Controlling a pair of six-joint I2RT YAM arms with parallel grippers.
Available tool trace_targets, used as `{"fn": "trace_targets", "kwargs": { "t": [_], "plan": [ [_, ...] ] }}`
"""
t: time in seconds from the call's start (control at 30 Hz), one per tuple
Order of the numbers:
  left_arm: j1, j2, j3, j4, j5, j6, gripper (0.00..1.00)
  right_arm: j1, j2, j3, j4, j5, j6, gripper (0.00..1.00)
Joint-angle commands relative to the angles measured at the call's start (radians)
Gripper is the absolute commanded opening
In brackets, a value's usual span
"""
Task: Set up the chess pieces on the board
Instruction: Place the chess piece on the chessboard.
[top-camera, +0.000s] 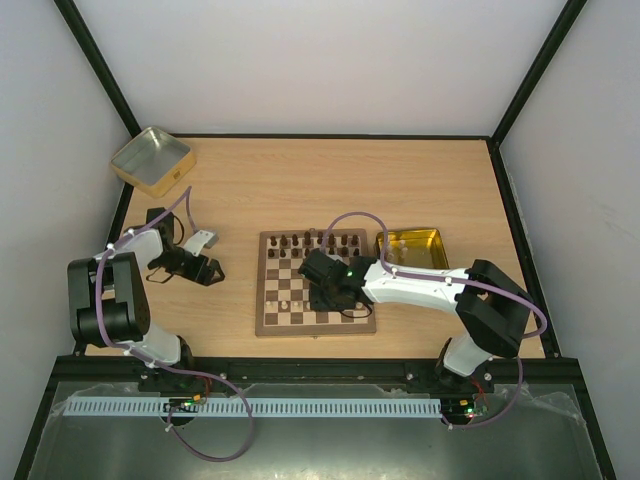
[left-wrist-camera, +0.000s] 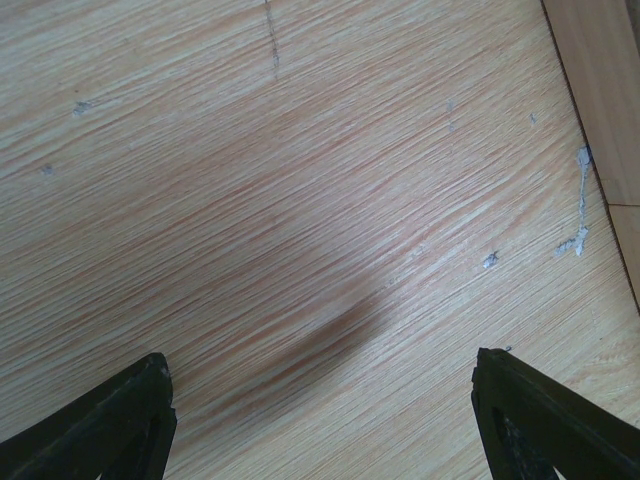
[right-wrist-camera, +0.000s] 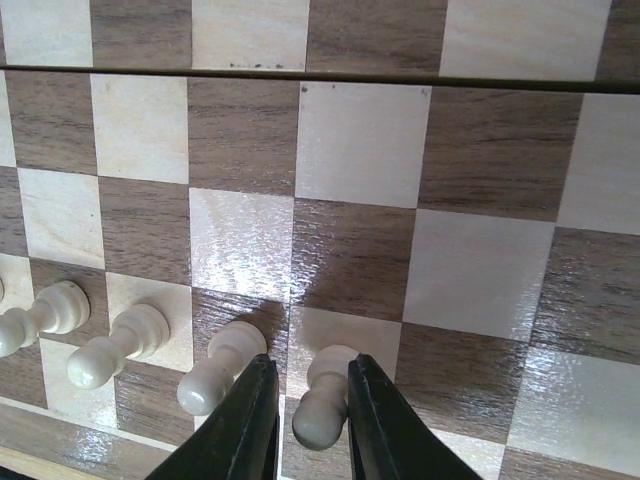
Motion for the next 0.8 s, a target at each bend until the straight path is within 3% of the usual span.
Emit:
{"fn": "trace_targets", "kwargs": {
  "t": [0.0,0.57,0.77],
  "plan": [
    [0.007,-0.006,-0.017,-0.016,-0.006,0.013,0.82,0.009,-0.010,-0.001,-0.012,0.039,0.016,0.19],
    [0.008,-0.002,-0.016,-0.017,-0.006,0.015,0.82,0.007,-0.042,0.054,-0.065,0.110,0.011,0.25],
    [0.008,-0.003,-0.017,-0.016,-0.007,0.013,0.82,-0.051,-0.097,0.091,-0.155,0.222,0.003,0.25]
  ]
}}
